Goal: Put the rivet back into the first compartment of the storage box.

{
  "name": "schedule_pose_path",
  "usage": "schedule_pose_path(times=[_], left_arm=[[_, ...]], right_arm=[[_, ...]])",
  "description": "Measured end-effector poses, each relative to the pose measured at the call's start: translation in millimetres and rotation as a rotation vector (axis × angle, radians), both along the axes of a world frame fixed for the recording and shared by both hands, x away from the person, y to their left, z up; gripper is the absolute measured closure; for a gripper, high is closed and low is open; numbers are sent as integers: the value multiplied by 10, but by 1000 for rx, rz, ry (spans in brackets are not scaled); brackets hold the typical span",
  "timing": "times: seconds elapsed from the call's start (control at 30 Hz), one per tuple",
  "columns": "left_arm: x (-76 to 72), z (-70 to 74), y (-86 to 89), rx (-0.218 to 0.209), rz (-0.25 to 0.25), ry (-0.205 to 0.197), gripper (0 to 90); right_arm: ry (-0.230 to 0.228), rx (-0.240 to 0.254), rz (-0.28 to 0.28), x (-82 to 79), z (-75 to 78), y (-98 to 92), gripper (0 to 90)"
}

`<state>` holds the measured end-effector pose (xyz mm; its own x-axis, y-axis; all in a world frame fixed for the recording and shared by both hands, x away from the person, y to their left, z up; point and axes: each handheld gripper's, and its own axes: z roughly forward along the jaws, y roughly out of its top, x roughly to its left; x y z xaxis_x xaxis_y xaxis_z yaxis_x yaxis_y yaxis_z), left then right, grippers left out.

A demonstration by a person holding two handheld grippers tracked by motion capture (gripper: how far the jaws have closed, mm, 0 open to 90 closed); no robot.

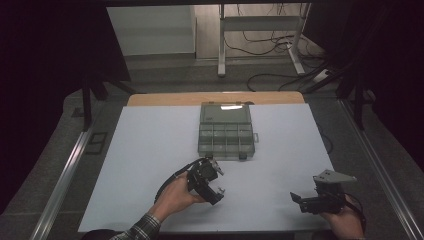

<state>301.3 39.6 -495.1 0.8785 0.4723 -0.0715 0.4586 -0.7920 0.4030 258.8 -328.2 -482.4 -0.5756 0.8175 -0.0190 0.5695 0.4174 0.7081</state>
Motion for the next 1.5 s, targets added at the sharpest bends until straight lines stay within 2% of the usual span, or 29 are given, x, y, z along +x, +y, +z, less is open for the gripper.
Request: schedule_pose_path(times=[0.27, 0.47, 0.67, 0.77, 0.8, 0.83, 1.13, 1.17, 1.2, 1.27, 1.5], left_arm=[[-22, -75, -40, 0, -26, 22, 417], [-49, -118, -85, 15, -52, 24, 557], [-72, -121, -97, 33, -48, 1, 647], [-98, -119, -114, 31, -58, 4, 756], [-101, -117, -119, 32, -65, 10, 756], [-101, -117, -121, 29, -66, 19, 806], [-54, -111, -81, 6, -51, 67, 824], [-49, -112, -73, 2, -51, 70, 825], [-49, -112, -73, 2, -51, 70, 869], [-35, -90, -47, -14, -46, 76, 863], [-5, -33, -14, -29, -39, 87, 865]], right_arm=[[7, -4, -5, 1, -4, -2, 0], [11, -9, -4, 4, -10, -1, 0], [20, -11, -4, 9, -21, -1, 0], [24, -16, -1, 10, -25, 3, 0], [24, -16, -1, 10, -25, 3, 0], [21, -13, -4, 8, -22, 5, 0], [12, -3, -9, 7, -8, -6, 0], [9, -2, -10, 7, -8, -5, 0], [8, -1, -10, 7, -6, -7, 0], [7, 0, -10, 7, -4, -8, 0], [8, 1, -8, 7, -5, -5, 0]])
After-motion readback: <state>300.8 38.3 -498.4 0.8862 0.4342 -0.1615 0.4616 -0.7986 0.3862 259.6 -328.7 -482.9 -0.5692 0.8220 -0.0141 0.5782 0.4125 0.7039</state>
